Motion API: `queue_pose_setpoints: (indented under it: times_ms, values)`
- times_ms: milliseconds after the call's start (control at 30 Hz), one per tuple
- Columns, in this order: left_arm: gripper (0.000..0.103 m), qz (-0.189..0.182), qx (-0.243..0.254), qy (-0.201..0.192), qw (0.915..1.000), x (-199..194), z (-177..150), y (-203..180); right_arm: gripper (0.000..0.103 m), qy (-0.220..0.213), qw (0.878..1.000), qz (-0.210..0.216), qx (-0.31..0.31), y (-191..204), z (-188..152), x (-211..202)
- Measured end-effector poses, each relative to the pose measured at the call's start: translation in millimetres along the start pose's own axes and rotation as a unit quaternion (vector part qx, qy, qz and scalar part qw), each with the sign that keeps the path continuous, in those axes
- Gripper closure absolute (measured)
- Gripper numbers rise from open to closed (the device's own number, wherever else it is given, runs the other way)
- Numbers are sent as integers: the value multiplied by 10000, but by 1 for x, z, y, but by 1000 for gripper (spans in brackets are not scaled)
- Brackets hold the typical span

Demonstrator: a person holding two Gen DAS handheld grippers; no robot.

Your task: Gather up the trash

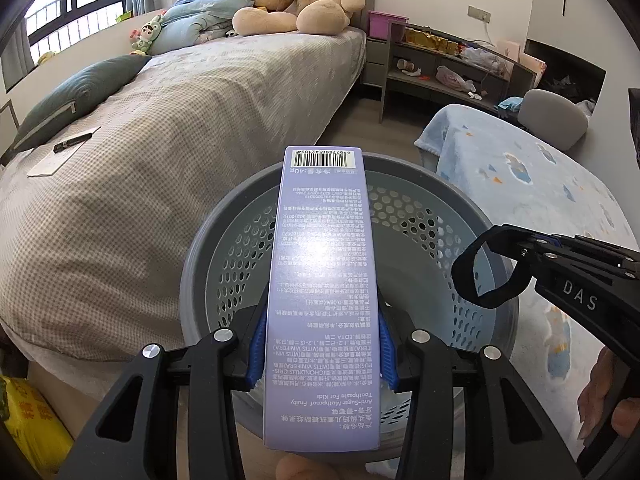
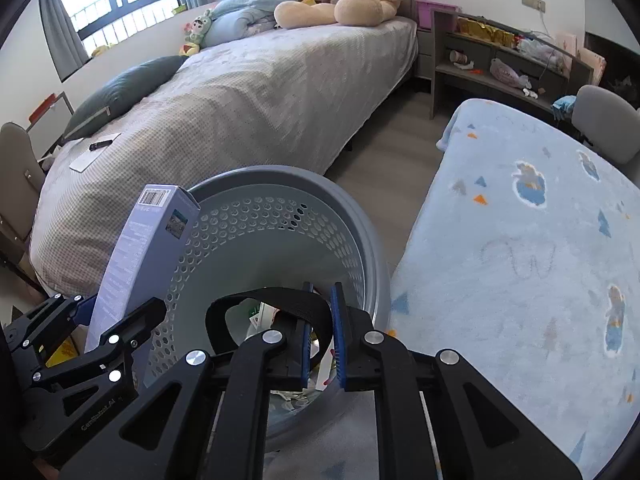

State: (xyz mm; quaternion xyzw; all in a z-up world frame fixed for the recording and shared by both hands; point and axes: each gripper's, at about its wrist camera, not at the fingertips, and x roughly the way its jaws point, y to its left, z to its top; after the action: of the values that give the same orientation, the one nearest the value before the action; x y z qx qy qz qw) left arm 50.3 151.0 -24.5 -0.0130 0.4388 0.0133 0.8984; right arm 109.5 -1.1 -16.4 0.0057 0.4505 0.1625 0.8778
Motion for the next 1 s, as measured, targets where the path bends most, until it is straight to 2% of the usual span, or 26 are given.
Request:
queue_pose_setpoints:
  times_ms: [67, 133, 200, 233, 267, 900, 1000]
  values:
    - [60, -7, -10, 17, 10000, 0, 0, 1, 84, 21, 10000, -2, -10, 1, 0, 2]
    - [60, 2, -12, 16, 10000, -1, -1, 1, 65, -33, 10000, -30, -29, 1, 1, 0]
    - [51, 14, -27, -7, 10000, -3, -1, 2, 59, -136, 9999, -27, -36, 3, 1, -4]
    - [44, 30, -46, -37, 10000, -5, -1, 3, 59, -169, 9998, -28, -56, 4, 2, -6]
    - [43, 38, -66, -71, 9999, -7, -1, 3, 59, -180, 9998, -33, -80, 5, 2, -7]
    - [42, 212, -403, -209, 9987, -16, -2, 18, 54, -214, 9997, -46, -116, 18, -6, -14]
    - [40, 251, -434, -237, 9985, -17, -2, 20, 51, -234, 9996, -56, -137, 22, -7, -16]
